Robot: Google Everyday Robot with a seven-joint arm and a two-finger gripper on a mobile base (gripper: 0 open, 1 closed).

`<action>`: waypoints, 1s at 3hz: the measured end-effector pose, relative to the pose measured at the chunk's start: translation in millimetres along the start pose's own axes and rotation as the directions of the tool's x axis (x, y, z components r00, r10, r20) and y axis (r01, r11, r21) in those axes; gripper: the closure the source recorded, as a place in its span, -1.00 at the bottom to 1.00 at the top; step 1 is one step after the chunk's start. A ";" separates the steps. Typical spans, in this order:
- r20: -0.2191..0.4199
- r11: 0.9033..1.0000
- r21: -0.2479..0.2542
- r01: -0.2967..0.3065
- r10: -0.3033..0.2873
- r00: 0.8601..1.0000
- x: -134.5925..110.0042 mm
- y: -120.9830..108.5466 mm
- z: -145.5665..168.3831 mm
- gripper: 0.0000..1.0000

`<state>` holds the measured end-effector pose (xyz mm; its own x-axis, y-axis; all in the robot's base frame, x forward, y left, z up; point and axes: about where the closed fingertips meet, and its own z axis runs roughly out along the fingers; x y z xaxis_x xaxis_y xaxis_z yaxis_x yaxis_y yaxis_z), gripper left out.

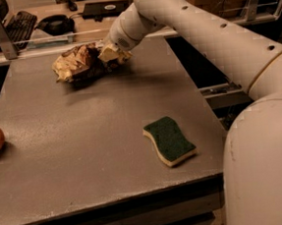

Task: Move brown chip bag near sponge

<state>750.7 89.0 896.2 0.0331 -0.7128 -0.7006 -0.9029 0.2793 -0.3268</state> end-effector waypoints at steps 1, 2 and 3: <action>0.031 0.999 0.005 0.037 -0.037 0.999 -12.0 3.9 -15.6 0.72; 0.045 0.998 -0.017 0.058 -0.057 0.997 -19.5 19.8 -37.2 1.00; 0.041 0.996 -0.046 0.070 -0.069 0.997 -17.0 48.4 -68.5 1.00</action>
Offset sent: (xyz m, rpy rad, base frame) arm -0.0716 -0.0168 0.0533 0.0153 -0.0363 0.1026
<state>677.1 70.6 935.7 0.1124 -0.7035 -0.7018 -0.9170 0.1986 -0.3459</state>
